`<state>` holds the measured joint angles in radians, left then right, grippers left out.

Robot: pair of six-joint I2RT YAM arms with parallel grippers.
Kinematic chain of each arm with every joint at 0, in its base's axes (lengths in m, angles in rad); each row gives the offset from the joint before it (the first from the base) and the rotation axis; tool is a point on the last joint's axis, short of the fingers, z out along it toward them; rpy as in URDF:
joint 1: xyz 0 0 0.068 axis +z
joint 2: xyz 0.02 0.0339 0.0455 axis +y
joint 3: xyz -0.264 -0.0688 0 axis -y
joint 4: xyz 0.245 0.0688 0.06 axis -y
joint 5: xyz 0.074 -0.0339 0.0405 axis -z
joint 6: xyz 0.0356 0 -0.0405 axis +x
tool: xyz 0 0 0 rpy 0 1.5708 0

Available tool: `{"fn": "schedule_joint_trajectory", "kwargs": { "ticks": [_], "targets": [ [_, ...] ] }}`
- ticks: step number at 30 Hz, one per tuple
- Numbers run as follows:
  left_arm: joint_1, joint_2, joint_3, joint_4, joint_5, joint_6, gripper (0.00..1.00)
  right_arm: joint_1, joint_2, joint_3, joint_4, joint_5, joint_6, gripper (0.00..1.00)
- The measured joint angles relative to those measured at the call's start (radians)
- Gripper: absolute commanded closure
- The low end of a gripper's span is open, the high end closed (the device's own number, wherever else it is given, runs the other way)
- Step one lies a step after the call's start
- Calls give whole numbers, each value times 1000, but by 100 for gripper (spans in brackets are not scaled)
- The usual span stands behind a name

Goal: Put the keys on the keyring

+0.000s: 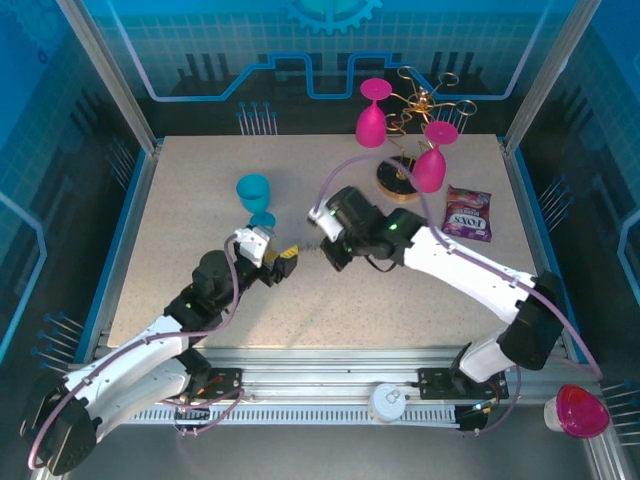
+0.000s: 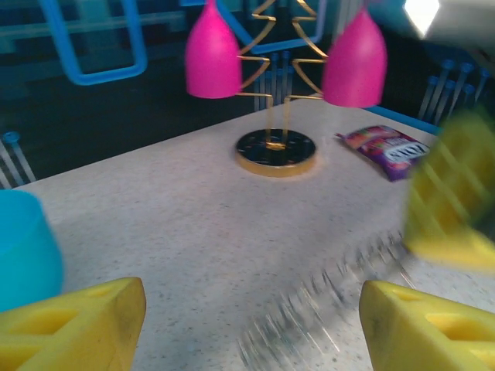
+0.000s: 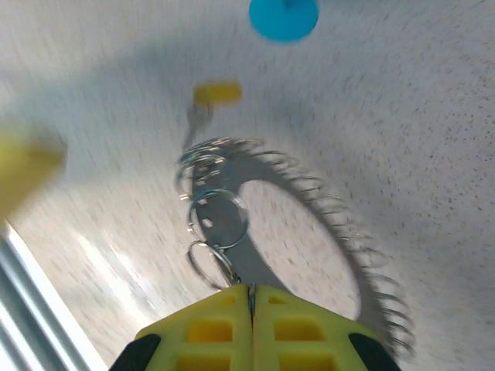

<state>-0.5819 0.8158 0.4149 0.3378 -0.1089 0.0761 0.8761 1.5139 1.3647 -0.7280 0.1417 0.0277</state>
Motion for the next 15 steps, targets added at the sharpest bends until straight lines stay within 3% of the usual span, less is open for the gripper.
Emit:
{"fn": "schedule_joint_trajectory", "kwargs": {
  "ticks": [3,7,15],
  "targets": [
    [17,44,23,-16,-28,-27,29,21,9,-13,-34,93,-95,100],
    [17,93,25,-14,6,-41,34,-17,-24,-26,-11,112,-111,100],
    [17,121,20,47,230,-4,55,-87,-156,-192,156,-140,-96,100]
  ]
}}
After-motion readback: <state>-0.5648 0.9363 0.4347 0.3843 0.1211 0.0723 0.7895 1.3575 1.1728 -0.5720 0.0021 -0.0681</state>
